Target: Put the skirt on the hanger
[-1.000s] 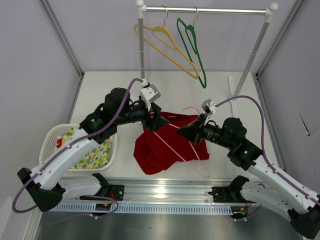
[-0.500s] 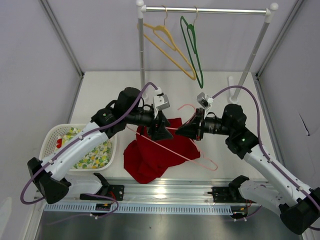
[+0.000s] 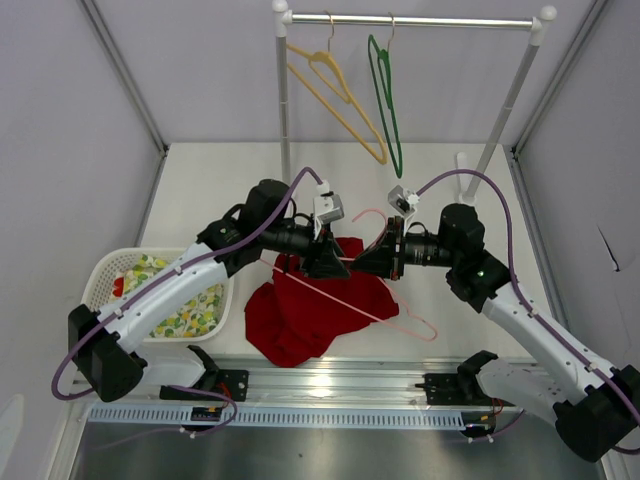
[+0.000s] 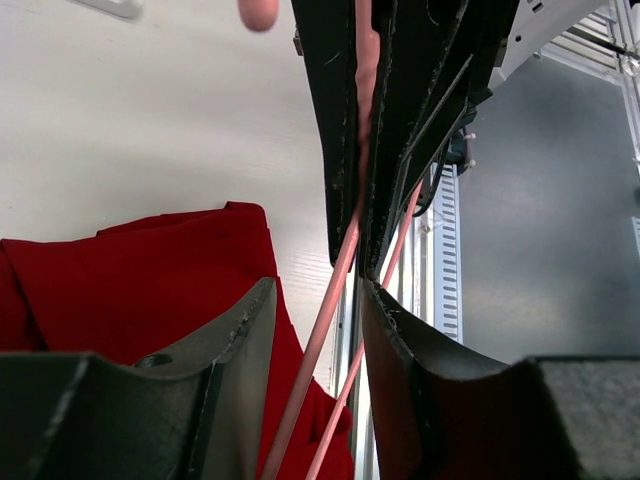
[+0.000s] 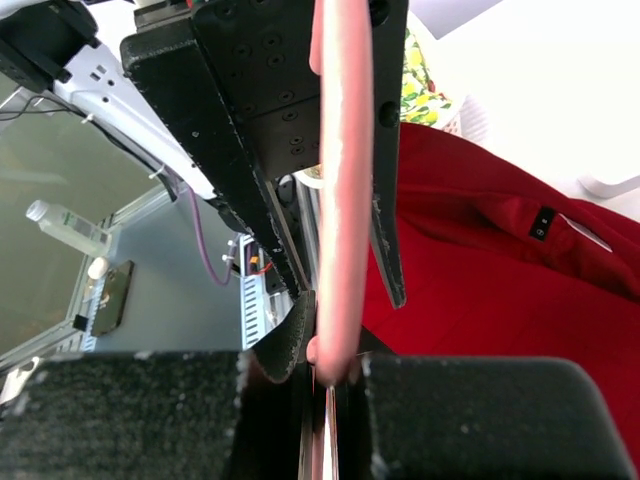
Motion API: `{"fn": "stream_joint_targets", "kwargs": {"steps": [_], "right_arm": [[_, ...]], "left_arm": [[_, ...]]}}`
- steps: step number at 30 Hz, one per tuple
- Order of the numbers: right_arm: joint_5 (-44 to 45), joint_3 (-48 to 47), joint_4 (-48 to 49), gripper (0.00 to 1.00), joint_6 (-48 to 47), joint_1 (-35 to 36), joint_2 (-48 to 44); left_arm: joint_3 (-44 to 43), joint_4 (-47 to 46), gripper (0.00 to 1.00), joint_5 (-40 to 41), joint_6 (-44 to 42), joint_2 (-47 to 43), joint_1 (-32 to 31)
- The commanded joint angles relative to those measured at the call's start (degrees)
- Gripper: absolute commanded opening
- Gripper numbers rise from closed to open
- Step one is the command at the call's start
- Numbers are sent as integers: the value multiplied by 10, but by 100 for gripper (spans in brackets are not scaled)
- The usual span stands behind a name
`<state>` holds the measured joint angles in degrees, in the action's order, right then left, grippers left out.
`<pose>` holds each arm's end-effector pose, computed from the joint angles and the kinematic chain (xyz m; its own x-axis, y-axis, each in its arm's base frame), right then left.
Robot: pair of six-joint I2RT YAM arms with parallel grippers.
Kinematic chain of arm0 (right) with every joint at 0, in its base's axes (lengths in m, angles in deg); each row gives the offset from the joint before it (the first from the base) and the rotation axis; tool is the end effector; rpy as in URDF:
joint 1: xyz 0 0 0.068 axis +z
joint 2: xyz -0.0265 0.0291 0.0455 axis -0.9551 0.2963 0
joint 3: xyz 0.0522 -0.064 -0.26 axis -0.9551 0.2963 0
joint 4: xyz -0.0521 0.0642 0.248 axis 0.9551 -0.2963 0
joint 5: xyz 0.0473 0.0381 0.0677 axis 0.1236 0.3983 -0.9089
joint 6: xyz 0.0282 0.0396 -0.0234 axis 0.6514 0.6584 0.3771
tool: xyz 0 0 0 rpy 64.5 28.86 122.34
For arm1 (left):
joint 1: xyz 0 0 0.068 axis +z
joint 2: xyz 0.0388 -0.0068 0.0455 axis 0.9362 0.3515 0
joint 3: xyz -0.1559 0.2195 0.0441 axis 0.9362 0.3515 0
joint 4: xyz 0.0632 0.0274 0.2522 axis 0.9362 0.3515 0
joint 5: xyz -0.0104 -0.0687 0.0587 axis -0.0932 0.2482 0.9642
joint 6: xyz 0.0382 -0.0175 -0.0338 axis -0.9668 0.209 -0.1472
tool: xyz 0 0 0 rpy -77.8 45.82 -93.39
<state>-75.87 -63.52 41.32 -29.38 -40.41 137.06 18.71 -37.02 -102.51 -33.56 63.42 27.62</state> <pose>0.1735 0.1425 0.3485 -0.4128 -0.0277 -0.9104 -0.9031 0.1422 0.4051 0.1901 -0.2045 0.3550 -0.3221 0.3352 -0.8854 0.9461 0.0805 -0.3137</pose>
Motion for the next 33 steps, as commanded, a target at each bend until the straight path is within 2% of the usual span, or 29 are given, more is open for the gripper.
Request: {"fn": "stream_joint_targets", "kwargs": {"steps": [1,2,4,5,6,7,11,19,22,33], "right_arm": [[2,-30,13,0,-25,2,-17],[12,-30,1,1,-29,2,-18],[40,-28,-20,14,-35,2,-26],[47,-24,-23,25,-38,3,-30],[52,-23,-21,30,-37,2,-33],[65,-21,-17,41,-35,3,-38],[74,-21,-10,54,-30,3,-45],[153,-22,9,54,-13,1,-55],[189,-23,11,39,-8,-3,-63],[200,-45,22,38,-5,-20,-60]], "left_arm": [[11,-45,0,-15,5,2,-2],[15,-50,0,-11,6,0,-1],[21,-59,0,2,12,-6,-1],[22,-62,0,4,12,-7,-1],[22,-60,0,5,12,-5,-1],[21,-60,0,10,13,-3,-1],[26,-66,0,15,19,0,1],[28,-76,0,22,25,-1,4],[31,-74,0,22,25,-3,4],[26,-61,0,22,20,0,5]]}}
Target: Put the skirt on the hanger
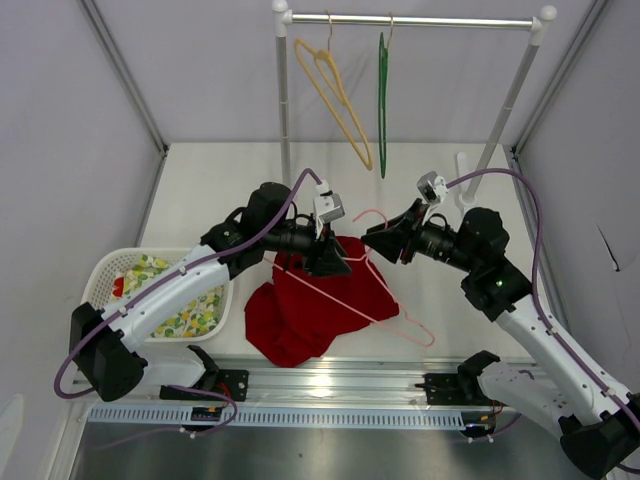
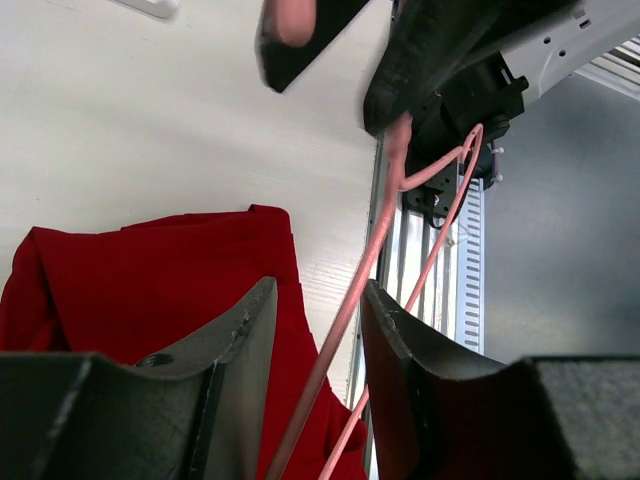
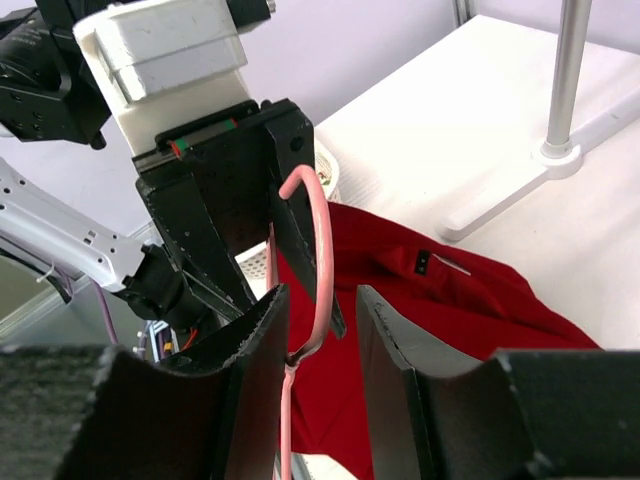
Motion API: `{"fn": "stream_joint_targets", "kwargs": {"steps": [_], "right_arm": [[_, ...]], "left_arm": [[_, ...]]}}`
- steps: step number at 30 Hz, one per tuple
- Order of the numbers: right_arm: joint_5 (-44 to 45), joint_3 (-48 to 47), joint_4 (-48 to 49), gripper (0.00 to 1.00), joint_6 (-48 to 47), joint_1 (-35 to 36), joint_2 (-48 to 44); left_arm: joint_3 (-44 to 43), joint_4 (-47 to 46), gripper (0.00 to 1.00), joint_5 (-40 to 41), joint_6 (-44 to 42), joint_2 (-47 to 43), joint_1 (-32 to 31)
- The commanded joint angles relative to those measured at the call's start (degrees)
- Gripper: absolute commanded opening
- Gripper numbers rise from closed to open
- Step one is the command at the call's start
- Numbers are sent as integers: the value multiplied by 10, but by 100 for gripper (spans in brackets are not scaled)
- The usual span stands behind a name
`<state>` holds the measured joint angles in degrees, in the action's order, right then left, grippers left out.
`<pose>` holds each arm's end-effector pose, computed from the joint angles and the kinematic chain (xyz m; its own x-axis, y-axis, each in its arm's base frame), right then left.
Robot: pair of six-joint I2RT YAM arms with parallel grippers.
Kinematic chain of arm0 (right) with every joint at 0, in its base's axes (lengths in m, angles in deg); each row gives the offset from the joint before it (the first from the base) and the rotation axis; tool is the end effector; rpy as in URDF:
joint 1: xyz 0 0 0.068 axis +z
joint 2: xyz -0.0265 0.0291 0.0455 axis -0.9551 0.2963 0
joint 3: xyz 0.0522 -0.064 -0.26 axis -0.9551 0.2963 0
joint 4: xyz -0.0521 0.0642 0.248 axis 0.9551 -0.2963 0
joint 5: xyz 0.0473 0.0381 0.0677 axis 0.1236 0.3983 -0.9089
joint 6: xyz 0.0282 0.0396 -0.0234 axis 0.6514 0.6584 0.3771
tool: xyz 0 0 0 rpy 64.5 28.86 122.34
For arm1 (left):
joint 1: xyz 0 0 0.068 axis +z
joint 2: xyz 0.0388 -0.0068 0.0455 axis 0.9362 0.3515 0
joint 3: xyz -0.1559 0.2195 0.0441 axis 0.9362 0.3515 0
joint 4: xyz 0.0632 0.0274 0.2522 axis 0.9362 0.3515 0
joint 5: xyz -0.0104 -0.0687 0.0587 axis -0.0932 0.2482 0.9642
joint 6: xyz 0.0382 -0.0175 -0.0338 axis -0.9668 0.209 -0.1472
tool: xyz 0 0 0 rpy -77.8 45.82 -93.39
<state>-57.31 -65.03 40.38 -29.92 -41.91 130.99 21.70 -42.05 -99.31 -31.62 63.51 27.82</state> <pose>0.1646 0.1204 0.3759 -0.2822 0.1297 -0.9505 -0.8442 0.4371 0.3103 0.1955 -0.2060 0.3440 -0.3326 0.3120 -0.8900 0.9426 0.1402 -0.3032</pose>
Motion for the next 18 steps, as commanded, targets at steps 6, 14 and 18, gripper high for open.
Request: {"fn": "stream_joint_targets", "kwargs": {"steps": [6,14,18], "right_arm": [[-12,-23,46,0,1,-7,12],[-69,1,107,0,42,-19,24],[-95,5,130,0,61,-28,31]], "left_arm": [[-13,-17,3,-23,2,4,3],[-42,-17,51,-44,-6,15,3],[-47,-30,58,-52,-8,6,3]]}}
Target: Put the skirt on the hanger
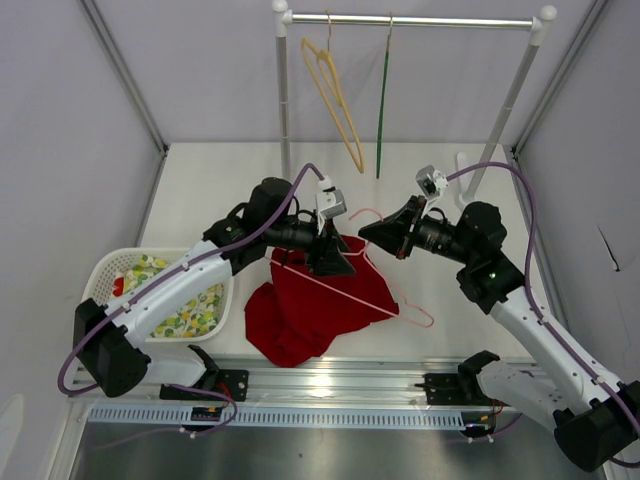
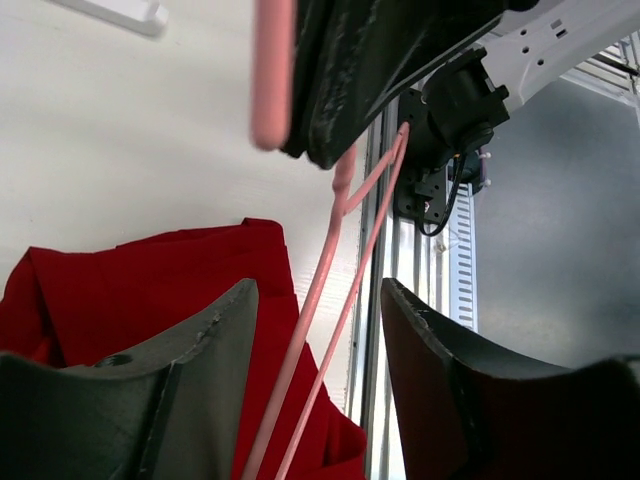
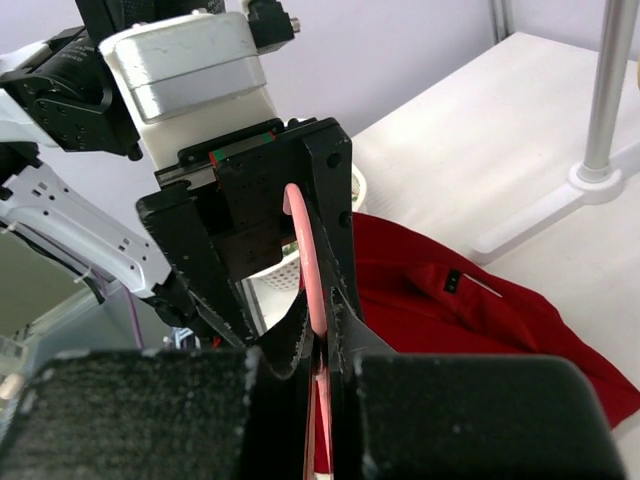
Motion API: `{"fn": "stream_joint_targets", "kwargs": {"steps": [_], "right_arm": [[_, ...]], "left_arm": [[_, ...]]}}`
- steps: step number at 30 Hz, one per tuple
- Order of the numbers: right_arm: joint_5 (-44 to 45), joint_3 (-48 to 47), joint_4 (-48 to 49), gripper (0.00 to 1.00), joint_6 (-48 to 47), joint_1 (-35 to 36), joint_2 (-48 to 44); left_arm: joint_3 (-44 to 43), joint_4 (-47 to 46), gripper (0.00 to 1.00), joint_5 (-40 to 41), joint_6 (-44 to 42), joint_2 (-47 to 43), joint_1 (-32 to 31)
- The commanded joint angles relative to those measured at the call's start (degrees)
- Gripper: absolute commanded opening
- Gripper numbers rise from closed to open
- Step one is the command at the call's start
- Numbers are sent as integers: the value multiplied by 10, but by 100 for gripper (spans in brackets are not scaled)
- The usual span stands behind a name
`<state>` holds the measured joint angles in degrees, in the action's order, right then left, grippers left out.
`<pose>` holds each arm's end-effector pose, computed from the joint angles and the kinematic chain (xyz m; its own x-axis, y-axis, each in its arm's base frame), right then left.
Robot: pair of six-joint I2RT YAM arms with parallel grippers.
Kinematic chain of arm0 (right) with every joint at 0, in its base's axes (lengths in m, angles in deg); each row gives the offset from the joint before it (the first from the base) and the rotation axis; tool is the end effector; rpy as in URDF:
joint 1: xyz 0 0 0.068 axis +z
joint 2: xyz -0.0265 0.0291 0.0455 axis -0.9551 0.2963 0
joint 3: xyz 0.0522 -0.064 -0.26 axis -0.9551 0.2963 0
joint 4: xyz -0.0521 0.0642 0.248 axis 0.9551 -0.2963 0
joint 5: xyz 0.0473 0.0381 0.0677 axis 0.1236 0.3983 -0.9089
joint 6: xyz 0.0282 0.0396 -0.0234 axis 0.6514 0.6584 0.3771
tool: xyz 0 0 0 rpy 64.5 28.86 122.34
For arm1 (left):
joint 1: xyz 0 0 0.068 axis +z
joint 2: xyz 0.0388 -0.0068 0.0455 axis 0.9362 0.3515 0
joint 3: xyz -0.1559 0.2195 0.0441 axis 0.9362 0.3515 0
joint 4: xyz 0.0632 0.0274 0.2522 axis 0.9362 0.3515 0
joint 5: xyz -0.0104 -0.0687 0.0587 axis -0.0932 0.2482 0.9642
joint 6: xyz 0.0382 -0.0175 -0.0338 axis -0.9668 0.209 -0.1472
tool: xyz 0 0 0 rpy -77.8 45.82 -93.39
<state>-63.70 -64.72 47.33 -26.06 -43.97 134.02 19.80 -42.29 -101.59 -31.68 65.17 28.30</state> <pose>0.1775 0.1228 0.3765 -0.2988 0.1626 -0.9404 -0.8725 0.3526 0.3382 0.2016 -0.2096 0.3484 -0.3286 0.3038 -0.8943 0.9445 0.1085 -0.3102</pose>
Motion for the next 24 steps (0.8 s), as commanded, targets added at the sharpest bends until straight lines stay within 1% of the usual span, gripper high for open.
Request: {"fn": "stream_joint_targets", "kwargs": {"steps": [1,6,11,16,17,24], "right_arm": [[-33,3,65,0,25,-8,3],[-46,4,87,0,46,-10,6],[-59,1,101,0,62,-11,13],[-66,1,107,0,71,-11,13],[-66,2,107,0,71,-11,13],[-64,-2,100,0,69,-12,8]], "left_arm": [[-29,-38,59,-35,-5,-10,-1],[-40,-49,61,-57,-2,4,2],[-41,-86,62,-59,6,12,3],[-55,-99,62,-73,6,39,8],[-58,-104,62,-75,26,48,8],[-41,-189,62,-96,76,70,8]]}}
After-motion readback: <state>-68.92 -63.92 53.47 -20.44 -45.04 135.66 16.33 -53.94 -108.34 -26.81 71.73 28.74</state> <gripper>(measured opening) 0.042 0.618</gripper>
